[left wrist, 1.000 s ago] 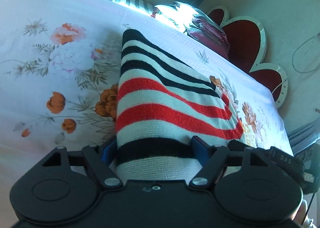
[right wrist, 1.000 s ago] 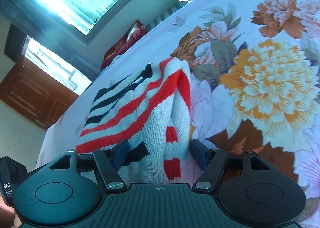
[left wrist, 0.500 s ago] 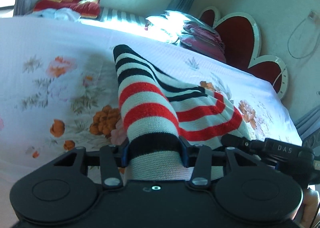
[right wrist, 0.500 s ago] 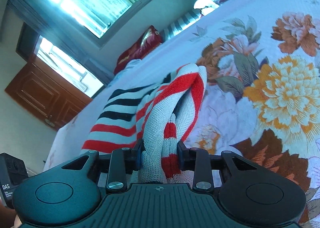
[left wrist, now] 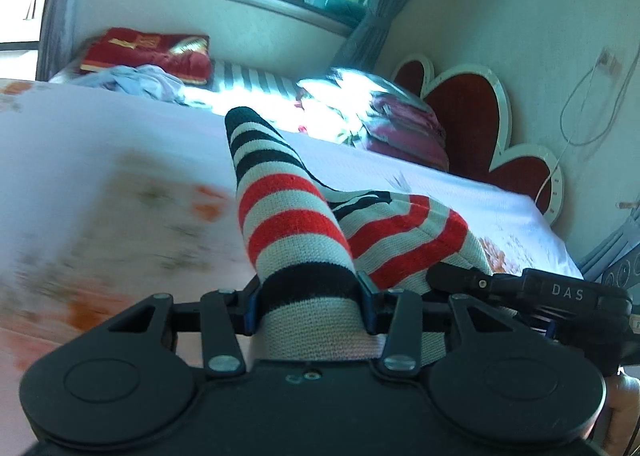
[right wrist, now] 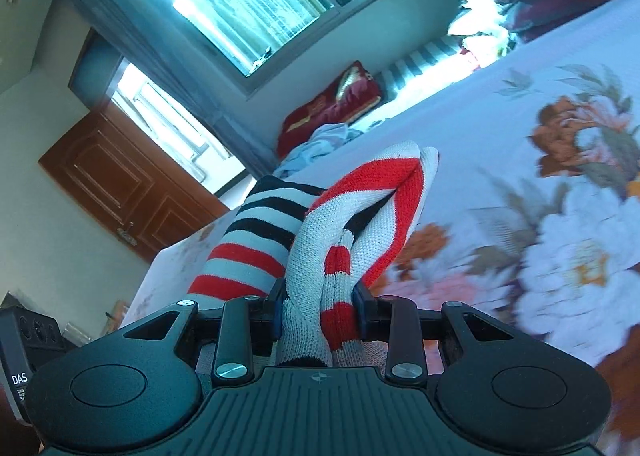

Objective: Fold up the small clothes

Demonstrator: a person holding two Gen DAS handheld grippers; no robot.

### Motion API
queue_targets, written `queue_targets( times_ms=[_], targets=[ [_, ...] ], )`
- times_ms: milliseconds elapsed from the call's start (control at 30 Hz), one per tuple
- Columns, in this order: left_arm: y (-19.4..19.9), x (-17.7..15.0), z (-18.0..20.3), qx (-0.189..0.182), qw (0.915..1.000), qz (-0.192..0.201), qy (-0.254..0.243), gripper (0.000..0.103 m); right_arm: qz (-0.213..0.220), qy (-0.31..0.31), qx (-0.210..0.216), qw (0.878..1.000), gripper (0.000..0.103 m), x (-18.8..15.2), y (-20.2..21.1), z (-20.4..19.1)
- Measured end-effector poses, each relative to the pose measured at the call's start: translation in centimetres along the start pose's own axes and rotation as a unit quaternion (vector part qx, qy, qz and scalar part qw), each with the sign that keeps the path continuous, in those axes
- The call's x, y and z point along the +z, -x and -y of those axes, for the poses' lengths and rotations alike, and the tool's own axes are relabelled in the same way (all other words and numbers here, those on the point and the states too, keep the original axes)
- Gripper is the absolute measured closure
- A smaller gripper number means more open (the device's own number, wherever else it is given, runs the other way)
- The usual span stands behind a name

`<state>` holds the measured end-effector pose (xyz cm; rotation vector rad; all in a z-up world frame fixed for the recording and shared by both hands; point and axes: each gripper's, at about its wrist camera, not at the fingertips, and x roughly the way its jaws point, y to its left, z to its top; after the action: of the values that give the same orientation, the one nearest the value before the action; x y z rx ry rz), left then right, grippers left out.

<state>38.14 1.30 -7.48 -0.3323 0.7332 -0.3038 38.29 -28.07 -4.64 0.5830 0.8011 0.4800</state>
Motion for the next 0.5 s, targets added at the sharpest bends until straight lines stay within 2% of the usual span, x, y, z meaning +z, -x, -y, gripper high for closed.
queue_targets(
  times_ms=[133,300,500],
  targets=[
    [3.3,0.6,-6.0,-0.005,1.0,0.009,-0.001,0.06,0.009,0.0,-0.002,1.0,0.071,-2.9,-3.5,-5.3],
    [6.7,1.3,-13.8,0.012,0.9998,0.017,0.002,0.06,0.007,0.0,0.007,1.0,0.071,-6.6,-9.7,-11.1],
    [7.8,1.2,-21.4,0.045,0.9987,0.022,0.012,0.06,-0.02,-0.001,0.018,1.0,0.071,-10.0,-17.5,-14.0]
  ],
)
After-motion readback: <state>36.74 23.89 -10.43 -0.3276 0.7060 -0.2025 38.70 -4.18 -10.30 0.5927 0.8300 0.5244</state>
